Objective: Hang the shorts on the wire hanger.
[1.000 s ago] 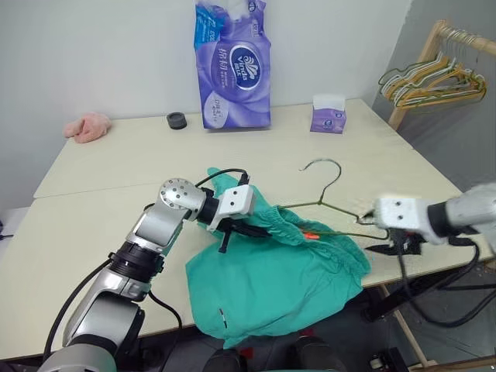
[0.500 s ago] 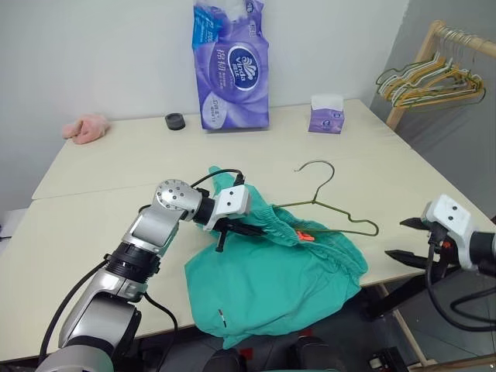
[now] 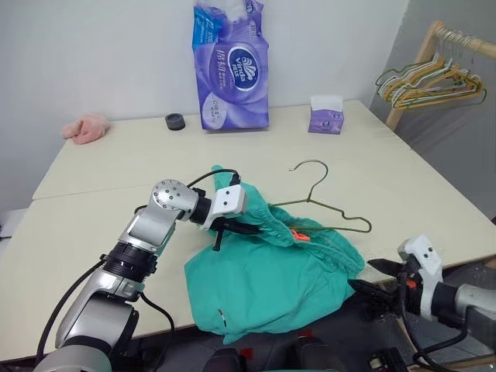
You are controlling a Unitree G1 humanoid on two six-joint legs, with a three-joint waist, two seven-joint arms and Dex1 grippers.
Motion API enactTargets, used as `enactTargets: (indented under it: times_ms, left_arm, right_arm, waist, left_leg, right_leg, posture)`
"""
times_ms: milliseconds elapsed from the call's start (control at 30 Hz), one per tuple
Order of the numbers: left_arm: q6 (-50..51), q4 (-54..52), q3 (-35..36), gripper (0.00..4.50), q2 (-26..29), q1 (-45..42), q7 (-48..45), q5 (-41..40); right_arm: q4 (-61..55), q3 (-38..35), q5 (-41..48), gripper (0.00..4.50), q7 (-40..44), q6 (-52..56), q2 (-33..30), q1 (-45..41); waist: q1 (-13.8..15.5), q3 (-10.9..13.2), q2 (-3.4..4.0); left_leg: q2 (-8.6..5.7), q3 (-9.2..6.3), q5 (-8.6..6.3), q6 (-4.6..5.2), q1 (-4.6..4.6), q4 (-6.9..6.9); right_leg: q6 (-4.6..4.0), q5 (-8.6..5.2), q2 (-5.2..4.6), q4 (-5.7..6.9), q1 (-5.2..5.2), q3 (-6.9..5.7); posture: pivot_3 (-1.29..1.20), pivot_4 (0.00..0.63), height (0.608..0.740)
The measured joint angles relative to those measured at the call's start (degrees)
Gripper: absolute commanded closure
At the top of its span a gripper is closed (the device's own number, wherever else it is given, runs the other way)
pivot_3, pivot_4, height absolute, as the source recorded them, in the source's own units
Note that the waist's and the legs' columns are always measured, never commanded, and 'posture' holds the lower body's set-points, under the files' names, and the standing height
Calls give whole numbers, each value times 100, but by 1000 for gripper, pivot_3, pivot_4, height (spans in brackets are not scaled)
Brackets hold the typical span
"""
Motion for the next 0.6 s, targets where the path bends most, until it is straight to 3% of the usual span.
enactTargets:
  times_ms: [200, 233, 300, 600]
  left_arm:
    - [-88, 106, 0, 4481, -8, -5, 1, 0]
    - [-90, 108, 0, 4481, -10, -5, 1, -1]
    - [-93, 115, 0, 4481, -12, -5, 2, -1]
    - [-95, 114, 1, 4481, -5, -3, 51, -3]
  right_arm:
    - [480, 636, -208, 169, -388, -185, 13, -258]
    - [598, 718, -263, 346, -449, -216, 33, -348]
    - [773, 854, -307, 796, -526, -253, 60, -484]
    - [1066, 1173, -575, 3866, -601, -636, -87, -511]
  waist:
    - [-2, -5, -15]
    - [-3, -5, -17]
    - [-3, -4, -15]
    - [2, -6, -14]
  left_leg:
    - [2, -1, 0, 0, -2, -1]
    - [2, -1, 0, 0, -2, -1]
    - [1, -1, 0, 0, -2, -1]
    - [1, -1, 0, 0, -2, 0]
  right_leg:
    - [-1, 1, 4, -5, 0, -2]
    - [-2, 1, 4, -6, 0, -2]
    - [-3, 2, 4, -5, 0, -1]
    - [0, 0, 4, -3, 0, -2]
  posture:
    - [-168, 52, 740]
    - [-168, 52, 740]
    - [-159, 48, 740]
    - [-154, 47, 740]
